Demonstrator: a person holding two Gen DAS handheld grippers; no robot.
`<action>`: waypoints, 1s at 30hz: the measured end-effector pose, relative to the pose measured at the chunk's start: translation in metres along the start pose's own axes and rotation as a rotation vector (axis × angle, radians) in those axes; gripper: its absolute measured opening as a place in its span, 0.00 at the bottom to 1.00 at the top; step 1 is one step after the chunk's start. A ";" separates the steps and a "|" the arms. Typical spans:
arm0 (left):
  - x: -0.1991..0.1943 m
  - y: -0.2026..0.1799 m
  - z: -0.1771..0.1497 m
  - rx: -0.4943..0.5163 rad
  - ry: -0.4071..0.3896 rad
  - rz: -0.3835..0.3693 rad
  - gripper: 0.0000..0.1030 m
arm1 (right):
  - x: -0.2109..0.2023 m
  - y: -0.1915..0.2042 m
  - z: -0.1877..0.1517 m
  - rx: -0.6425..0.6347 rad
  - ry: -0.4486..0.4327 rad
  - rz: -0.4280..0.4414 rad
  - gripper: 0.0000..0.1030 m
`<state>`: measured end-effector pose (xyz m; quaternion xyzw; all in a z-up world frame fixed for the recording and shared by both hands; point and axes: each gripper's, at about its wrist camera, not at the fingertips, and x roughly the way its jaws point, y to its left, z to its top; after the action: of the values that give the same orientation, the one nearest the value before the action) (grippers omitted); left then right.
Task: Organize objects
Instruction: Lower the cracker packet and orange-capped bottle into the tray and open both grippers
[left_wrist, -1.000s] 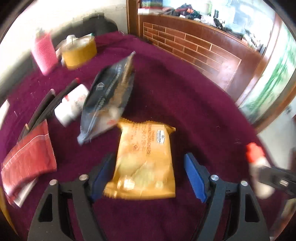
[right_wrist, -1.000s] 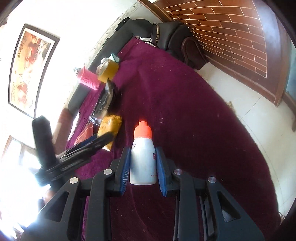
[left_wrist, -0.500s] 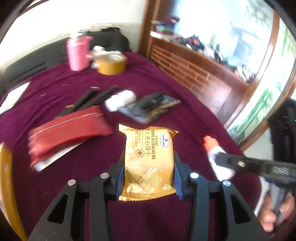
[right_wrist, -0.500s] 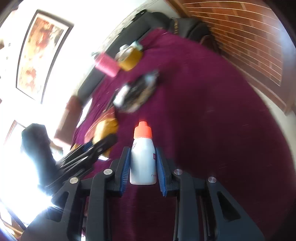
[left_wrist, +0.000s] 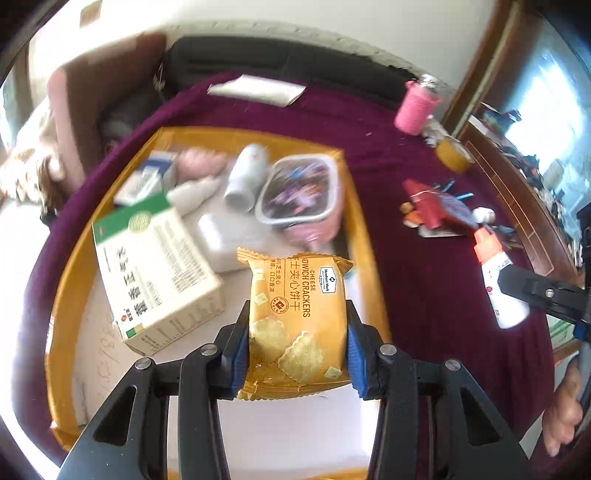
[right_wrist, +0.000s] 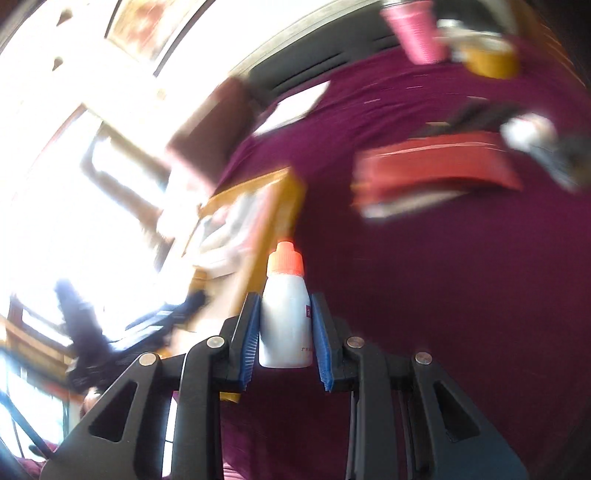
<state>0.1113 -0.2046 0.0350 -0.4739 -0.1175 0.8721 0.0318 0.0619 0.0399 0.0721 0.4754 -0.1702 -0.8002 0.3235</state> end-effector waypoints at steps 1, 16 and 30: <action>0.008 0.004 -0.001 -0.014 0.023 -0.002 0.37 | 0.015 0.013 0.005 -0.020 0.027 0.005 0.24; -0.007 0.031 -0.009 -0.094 -0.048 -0.118 0.51 | 0.130 0.078 0.021 -0.178 0.183 -0.329 0.25; -0.048 0.063 -0.015 -0.217 -0.115 -0.164 0.63 | 0.097 0.097 0.022 -0.176 0.054 -0.296 0.46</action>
<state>0.1538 -0.2710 0.0514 -0.4127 -0.2511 0.8745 0.0447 0.0442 -0.0983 0.0762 0.4863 -0.0189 -0.8379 0.2470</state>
